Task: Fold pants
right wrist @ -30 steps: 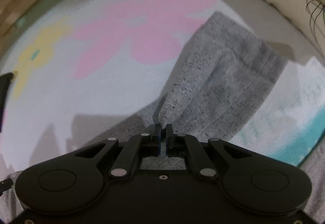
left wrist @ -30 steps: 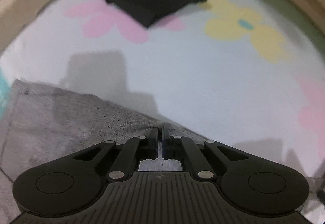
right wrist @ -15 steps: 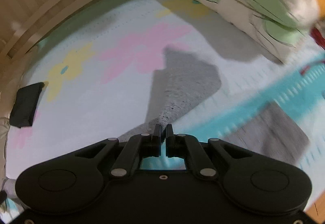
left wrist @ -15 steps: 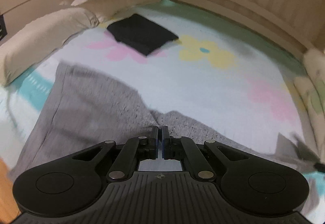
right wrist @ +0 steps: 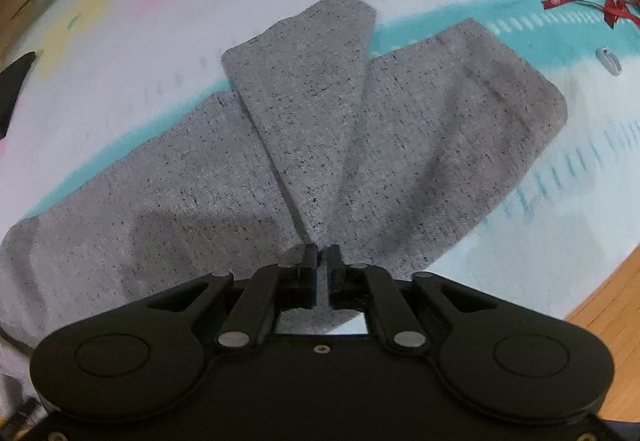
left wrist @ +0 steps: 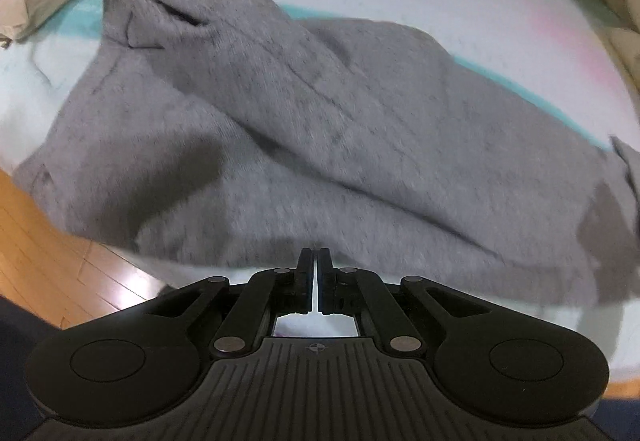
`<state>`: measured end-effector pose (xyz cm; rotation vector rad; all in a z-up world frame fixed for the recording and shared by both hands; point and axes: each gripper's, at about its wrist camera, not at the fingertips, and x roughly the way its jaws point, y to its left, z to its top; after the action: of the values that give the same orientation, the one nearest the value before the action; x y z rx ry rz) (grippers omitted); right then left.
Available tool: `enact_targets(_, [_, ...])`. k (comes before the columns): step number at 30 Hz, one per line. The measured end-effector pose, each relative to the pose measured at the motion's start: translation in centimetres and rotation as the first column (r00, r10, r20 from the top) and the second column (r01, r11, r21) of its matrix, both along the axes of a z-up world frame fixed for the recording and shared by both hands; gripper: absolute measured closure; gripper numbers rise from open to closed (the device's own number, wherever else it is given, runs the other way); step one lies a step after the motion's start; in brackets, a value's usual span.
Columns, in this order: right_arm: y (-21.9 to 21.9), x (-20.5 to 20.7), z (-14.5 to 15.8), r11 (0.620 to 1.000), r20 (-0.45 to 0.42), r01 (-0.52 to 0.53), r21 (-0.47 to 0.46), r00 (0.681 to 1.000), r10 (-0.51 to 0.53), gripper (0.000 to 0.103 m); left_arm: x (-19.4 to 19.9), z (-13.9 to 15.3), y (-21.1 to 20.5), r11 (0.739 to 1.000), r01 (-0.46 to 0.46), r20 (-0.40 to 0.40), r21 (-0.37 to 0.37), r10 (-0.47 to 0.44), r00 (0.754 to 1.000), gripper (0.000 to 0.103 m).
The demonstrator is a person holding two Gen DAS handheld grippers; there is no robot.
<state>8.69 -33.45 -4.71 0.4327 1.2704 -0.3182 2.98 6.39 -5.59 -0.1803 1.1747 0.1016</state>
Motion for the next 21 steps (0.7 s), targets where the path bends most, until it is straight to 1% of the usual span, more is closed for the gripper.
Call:
enact_targets(1, [-0.3, -0.2, 0.4, 1.0, 0.019, 0.007, -0.003, 1.0, -0.007, 0.081, -0.1, 0.6, -0.3, 1.0, 0.028, 0.014, 0.005, -0.028, 1.0, 0.101])
enact_targets(3, [-0.6, -0.4, 2.3, 0.998, 0.091, 0.021, -0.052, 0.996, -0.016, 0.08, -0.3, 2.4, -1.6, 0.994, 0.101, 0.068, 0.038, -0.103, 0.992, 0.101])
enact_targets(4, [-0.6, -0.3, 3.1, 0.997, 0.12, 0.015, -0.082, 0.993, -0.005, 0.071, -0.1, 3.4, -2.4, 0.99, 0.134, 0.106, 0.05, -0.139, 0.985, 0.101])
enact_targets(5, [-0.5, -0.1, 3.8, 0.994, 0.143, 0.01, -0.106, 0.99, 0.005, 0.058, -0.1, 4.4, -3.4, 0.984, 0.169, 0.149, 0.06, -0.176, 0.973, 0.101])
enact_targets(7, [-0.1, 0.8, 4.8, 0.991, 0.18, -0.001, -0.136, 0.983, 0.026, 0.045, 0.4, 5.8, -5.0, 0.973, 0.217, 0.212, 0.075, -0.228, 0.95, 0.101])
enact_targets(8, [0.3, 1.6, 5.0, 0.99, 0.191, -0.014, -0.143, 0.981, 0.041, 0.044, 0.4, 6.2, -6.0, 0.969, 0.232, 0.24, 0.083, -0.245, 0.939, 0.1])
enact_targets(10, [1.4, 3.6, 4.8, 0.985, 0.189, -0.051, -0.167, 0.979, 0.083, 0.044, 2.1, 6.0, -7.0, 0.968, 0.23, 0.262, 0.101, -0.249, 0.932, 0.1])
enact_targets(12, [2.6, 5.2, 4.2, 0.974, 0.175, -0.084, -0.208, 0.977, 0.122, 0.045, 3.7, 4.7, -7.8, 0.969, 0.217, 0.25, 0.115, -0.24, 0.938, 0.1])
enact_targets(14, [4.0, 7.4, 3.1, 0.956, 0.158, -0.109, -0.271, 0.975, 0.155, 0.045, 4.9, 2.9, -8.4, 0.967, 0.218, 0.21, 0.132, -0.242, 0.947, 0.1])
enact_targets(16, [4.9, 8.8, 1.9, 0.94, 0.135, -0.132, -0.314, 0.974, 0.182, 0.045, 4.5, 0.7, -8.1, 0.962, 0.231, 0.144, 0.147, -0.252, 0.957, 0.1])
enact_targets(18, [5.6, 10.0, 0.3, 0.926, 0.103, -0.143, -0.349, 0.976, 0.189, 0.045, 4.7, -1.6, -7.8, 0.96, 0.246, 0.07, 0.133, -0.256, 0.964, 0.1])
enact_targets(19, [5.6, 10.2, -0.4, 0.92, 0.087, -0.149, -0.362, 0.977, 0.192, 0.045, 4.6, -2.3, -7.6, 0.961, 0.245, 0.062, 0.127, -0.255, 0.965, 0.1])
enact_targets(20, [5.8, 10.5, -1.2, 0.911, 0.062, -0.162, -0.38, 0.978, 0.199, 0.047, 4.2, -2.3, -7.5, 0.961, 0.243, 0.086, 0.128, -0.255, 0.963, 0.1])
enact_targets(21, [6.0, 10.7, -1.9, 0.903, 0.038, -0.174, -0.394, 0.978, 0.206, 0.047, 4.1, -2.2, -7.7, 0.957, 0.254, 0.086, 0.14, -0.267, 0.96, 0.1])
